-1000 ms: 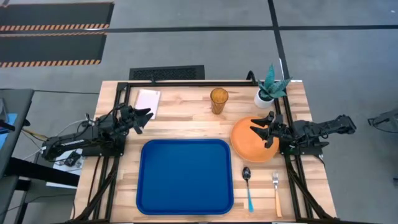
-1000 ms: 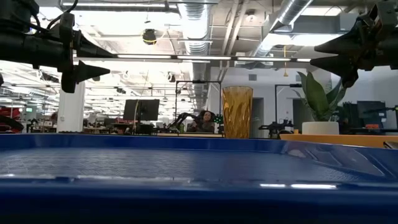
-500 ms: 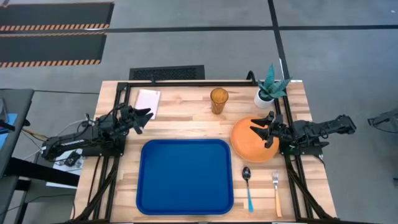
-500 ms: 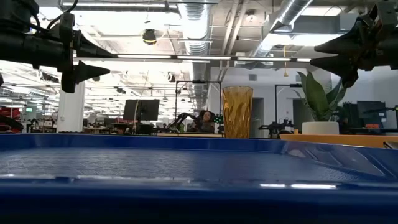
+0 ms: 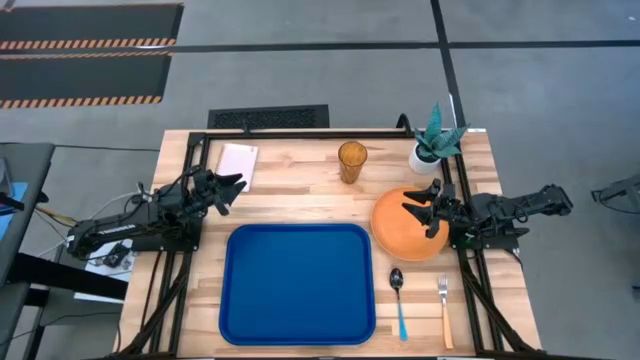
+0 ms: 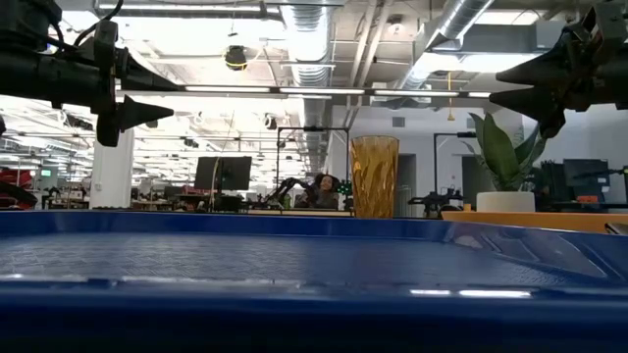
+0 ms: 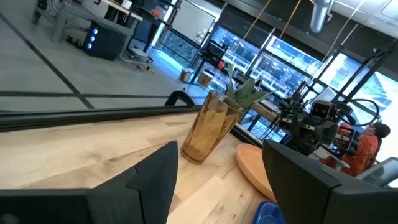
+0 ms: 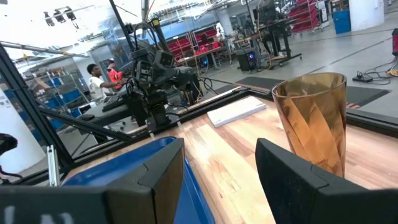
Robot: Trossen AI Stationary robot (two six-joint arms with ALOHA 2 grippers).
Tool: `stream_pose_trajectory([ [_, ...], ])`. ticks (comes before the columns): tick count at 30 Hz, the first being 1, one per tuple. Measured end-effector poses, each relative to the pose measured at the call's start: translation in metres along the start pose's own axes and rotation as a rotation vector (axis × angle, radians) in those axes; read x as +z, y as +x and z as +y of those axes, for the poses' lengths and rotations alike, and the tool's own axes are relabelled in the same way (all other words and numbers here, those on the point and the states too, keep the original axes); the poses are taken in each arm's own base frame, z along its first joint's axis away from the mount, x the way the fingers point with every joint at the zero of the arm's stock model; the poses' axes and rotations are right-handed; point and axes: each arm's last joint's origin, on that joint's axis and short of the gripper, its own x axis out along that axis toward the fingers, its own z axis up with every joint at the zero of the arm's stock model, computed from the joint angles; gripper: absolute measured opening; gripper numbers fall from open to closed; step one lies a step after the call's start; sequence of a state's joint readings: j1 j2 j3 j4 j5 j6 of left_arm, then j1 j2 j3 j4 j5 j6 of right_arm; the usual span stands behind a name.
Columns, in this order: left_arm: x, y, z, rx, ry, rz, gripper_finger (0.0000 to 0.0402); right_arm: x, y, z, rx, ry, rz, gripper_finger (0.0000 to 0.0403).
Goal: Pick and place plate/cup/fork/spoon on tray
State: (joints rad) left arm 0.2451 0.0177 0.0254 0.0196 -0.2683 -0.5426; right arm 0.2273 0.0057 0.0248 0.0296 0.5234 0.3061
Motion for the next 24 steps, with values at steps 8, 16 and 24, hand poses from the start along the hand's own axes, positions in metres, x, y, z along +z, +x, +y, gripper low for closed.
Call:
stream_pose_trajectory([
  [8,0.0000,0.0000,0.0000,0.001,-0.034,-0.001,0.0224,0.0000,0.0000,0.0000,0.000,0.000,0.000,0.0221],
  [16,0.0005,0.0000,0.0005,0.018,-0.391,-0.019,0.0224,0.0000,0.0000,0.0000,0.000,0.000,0.000,0.0221],
  [24,0.0030,-0.0003,0.0028,0.095,-0.400,-0.103,0.0224,0.0002,0.0000,0.0000,0.000,0.136,-0.001,0.0221],
])
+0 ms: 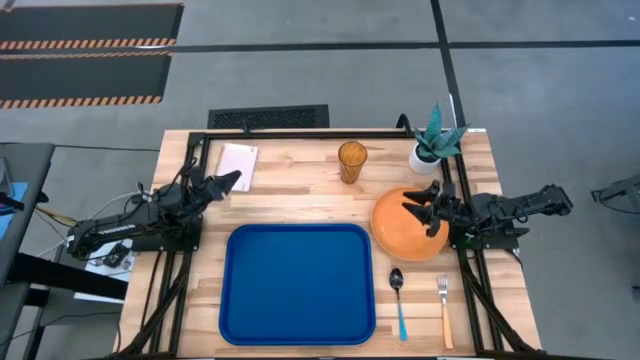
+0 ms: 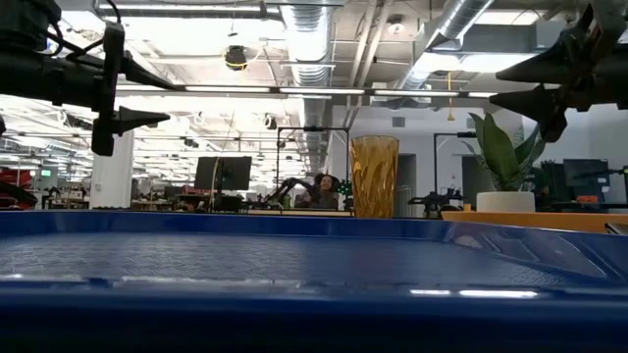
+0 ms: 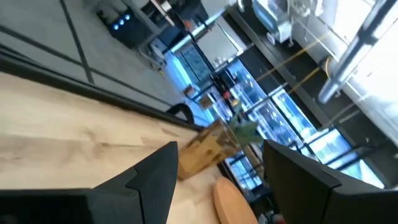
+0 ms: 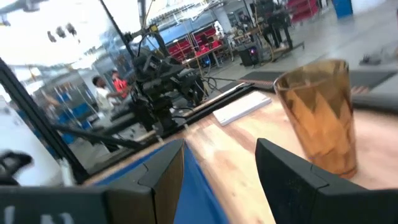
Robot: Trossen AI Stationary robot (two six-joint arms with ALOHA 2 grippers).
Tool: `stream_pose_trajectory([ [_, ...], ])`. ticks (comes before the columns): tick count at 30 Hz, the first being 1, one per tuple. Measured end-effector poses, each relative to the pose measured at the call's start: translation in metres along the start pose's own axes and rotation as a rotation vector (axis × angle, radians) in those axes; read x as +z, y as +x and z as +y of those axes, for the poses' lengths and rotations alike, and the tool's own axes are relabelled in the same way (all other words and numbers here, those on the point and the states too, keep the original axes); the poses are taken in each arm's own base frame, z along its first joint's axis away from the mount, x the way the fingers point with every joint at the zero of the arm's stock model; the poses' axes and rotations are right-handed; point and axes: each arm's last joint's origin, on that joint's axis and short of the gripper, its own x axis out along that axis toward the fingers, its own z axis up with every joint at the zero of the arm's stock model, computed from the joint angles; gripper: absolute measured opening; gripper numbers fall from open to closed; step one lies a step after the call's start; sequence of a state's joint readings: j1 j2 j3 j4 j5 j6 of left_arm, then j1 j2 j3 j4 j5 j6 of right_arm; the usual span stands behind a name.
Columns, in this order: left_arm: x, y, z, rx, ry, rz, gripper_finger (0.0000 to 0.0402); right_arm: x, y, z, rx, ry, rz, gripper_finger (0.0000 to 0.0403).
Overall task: Pick and place plate/cup/fork/spoon on tray
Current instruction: Put the orange glass cup on the top right of the blue tray
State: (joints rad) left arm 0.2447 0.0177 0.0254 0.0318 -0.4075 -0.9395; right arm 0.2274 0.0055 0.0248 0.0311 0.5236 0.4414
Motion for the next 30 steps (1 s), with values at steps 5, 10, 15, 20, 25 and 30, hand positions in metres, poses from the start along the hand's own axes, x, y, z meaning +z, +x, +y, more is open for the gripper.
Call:
stream_pose_trajectory([
  [5,0.000,0.000,0.000,-0.002,-0.049,0.002,0.0224,0.001,0.000,0.000,0.003,0.105,-0.006,0.0221],
  [10,0.000,0.000,0.000,-0.002,-0.051,0.000,0.0224,0.002,0.000,0.001,0.015,0.244,-0.024,0.0221],
  [15,0.001,0.000,0.000,0.015,-0.021,-0.027,0.0224,0.003,0.000,0.001,0.017,0.261,-0.034,0.0221],
  [20,0.003,0.000,-0.002,-0.016,-0.155,-0.041,0.0224,0.005,0.000,0.000,-0.047,0.360,-0.093,0.0221],
  [25,0.015,-0.003,-0.021,-0.248,-0.250,-0.079,0.0224,0.030,-0.004,0.005,0.034,0.533,-0.325,0.0221],
  [30,0.030,-0.011,-0.037,-0.428,-0.304,-0.182,0.0224,0.087,-0.019,0.022,0.129,0.396,-0.468,0.0221],
])
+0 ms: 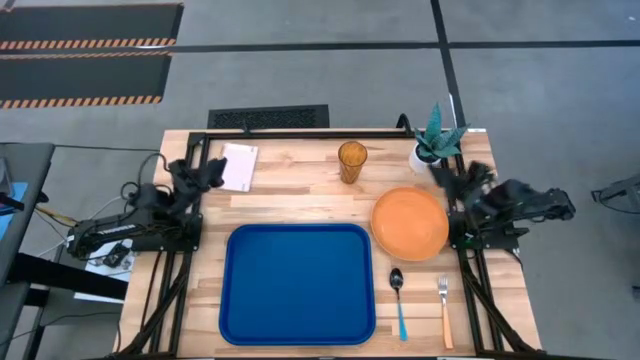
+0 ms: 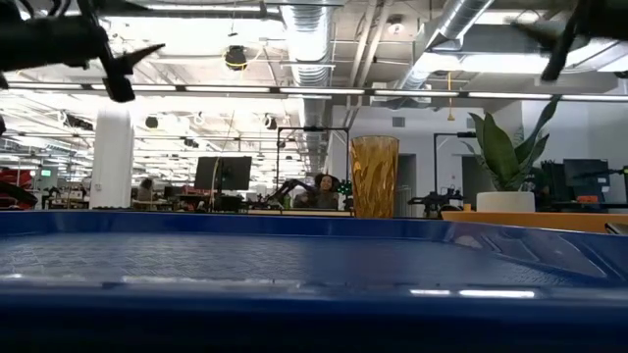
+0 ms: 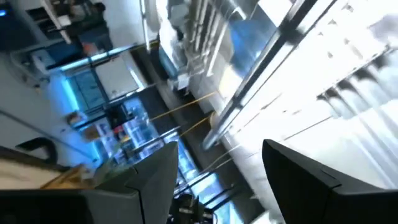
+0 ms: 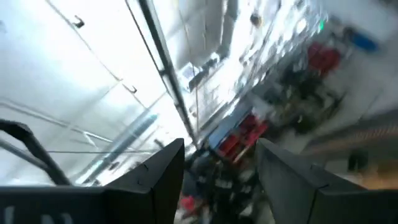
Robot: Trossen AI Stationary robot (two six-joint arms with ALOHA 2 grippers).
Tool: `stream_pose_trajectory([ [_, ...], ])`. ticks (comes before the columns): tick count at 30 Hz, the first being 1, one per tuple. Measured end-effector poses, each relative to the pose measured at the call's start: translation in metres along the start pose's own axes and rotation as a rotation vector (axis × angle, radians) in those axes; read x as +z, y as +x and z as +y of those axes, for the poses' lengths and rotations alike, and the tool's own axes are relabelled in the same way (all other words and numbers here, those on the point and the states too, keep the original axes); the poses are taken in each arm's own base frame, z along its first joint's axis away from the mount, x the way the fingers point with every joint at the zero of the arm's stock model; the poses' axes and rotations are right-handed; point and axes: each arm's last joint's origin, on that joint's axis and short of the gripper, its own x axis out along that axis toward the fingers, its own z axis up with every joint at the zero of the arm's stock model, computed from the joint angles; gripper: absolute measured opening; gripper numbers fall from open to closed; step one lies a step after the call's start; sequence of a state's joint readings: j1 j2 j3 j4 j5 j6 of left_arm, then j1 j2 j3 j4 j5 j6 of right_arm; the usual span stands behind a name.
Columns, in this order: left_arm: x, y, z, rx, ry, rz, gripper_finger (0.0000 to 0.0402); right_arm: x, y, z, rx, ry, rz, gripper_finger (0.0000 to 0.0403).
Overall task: Pick and place plate/cup/fork/spoon on tray
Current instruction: Put the orange glass cup on the top right of the blue tray
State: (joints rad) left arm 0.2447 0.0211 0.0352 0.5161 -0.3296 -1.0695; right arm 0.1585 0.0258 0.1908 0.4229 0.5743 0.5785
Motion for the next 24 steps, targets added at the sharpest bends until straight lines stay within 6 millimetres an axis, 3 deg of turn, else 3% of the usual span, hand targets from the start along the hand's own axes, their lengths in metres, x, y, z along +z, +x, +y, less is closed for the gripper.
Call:
stream_pose_trajectory([
  [6,0.010,0.010,-0.024,0.063,0.033,-0.008,0.0224,0.043,0.030,0.047,-0.201,-0.356,0.145,0.0221],
  [12,0.011,0.044,-0.055,0.164,0.096,0.176,0.0239,0.054,0.064,0.078,-0.448,-0.593,0.431,0.0242],
  [19,-0.011,0.131,-0.087,0.288,0.321,0.473,0.0269,0.061,0.088,0.100,-0.616,-0.674,0.584,0.0243],
  [24,-0.034,0.203,-0.078,0.541,0.524,0.651,0.0279,0.063,0.090,0.102,-0.676,-0.667,0.610,0.0233],
])
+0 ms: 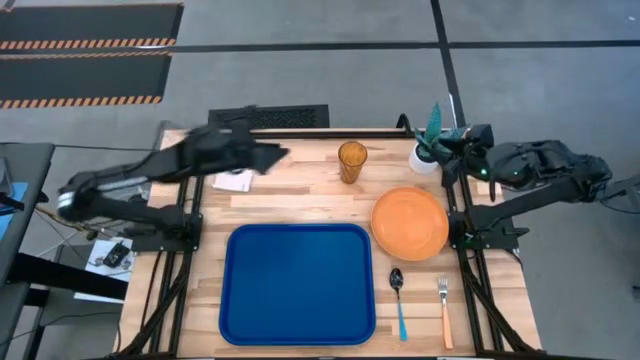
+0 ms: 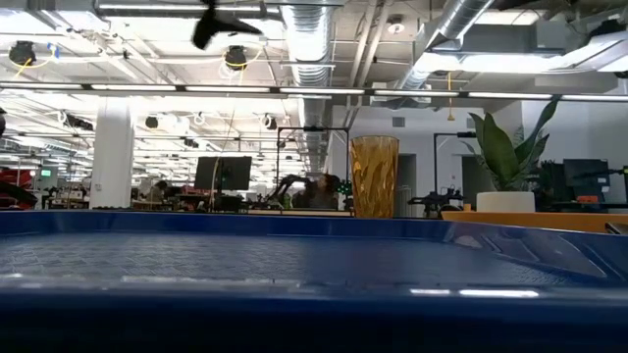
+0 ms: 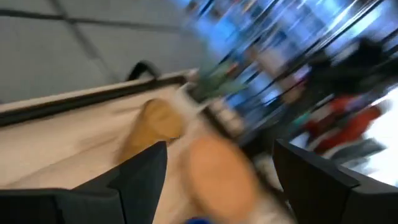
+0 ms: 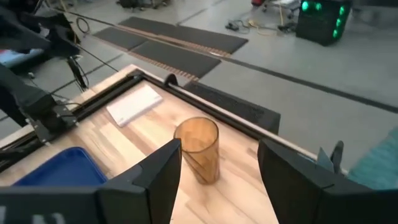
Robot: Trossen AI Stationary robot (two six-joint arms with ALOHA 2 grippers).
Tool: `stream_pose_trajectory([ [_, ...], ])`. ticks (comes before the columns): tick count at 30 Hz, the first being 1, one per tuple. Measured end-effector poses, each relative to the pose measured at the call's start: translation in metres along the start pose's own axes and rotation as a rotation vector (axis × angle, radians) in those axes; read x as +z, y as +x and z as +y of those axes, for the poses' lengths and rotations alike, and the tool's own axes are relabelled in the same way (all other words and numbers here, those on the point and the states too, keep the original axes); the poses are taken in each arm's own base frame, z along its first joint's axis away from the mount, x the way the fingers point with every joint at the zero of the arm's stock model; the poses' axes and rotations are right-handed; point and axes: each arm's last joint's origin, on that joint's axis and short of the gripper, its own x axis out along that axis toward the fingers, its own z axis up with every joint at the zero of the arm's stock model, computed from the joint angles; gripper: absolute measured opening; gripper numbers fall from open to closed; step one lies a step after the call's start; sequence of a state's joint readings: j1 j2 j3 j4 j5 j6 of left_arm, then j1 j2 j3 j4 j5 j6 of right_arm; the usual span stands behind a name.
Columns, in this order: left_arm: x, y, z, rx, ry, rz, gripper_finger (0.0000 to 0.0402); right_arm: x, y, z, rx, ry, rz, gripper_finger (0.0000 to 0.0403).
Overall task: Pick and place plate/cup/fork/spoon on tray
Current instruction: Put the orange glass cup on the top right of the blue tray
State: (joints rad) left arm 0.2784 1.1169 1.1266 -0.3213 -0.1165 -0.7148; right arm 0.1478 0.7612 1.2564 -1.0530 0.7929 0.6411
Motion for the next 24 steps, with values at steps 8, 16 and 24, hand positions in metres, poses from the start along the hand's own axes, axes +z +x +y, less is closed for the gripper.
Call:
stream_pose_trajectory([
  [8,0.033,0.102,-0.016,0.164,0.185,0.210,0.0282,-0.014,-0.001,-0.012,-0.106,0.086,0.103,0.0233],
  [16,0.033,0.162,-0.003,0.195,0.208,0.477,0.0282,-0.019,0.002,-0.011,-0.123,0.165,0.137,0.0233],
  [24,0.054,0.100,-0.020,0.177,0.239,0.542,0.0282,-0.016,0.069,0.031,-0.165,0.197,0.221,0.0233],
])
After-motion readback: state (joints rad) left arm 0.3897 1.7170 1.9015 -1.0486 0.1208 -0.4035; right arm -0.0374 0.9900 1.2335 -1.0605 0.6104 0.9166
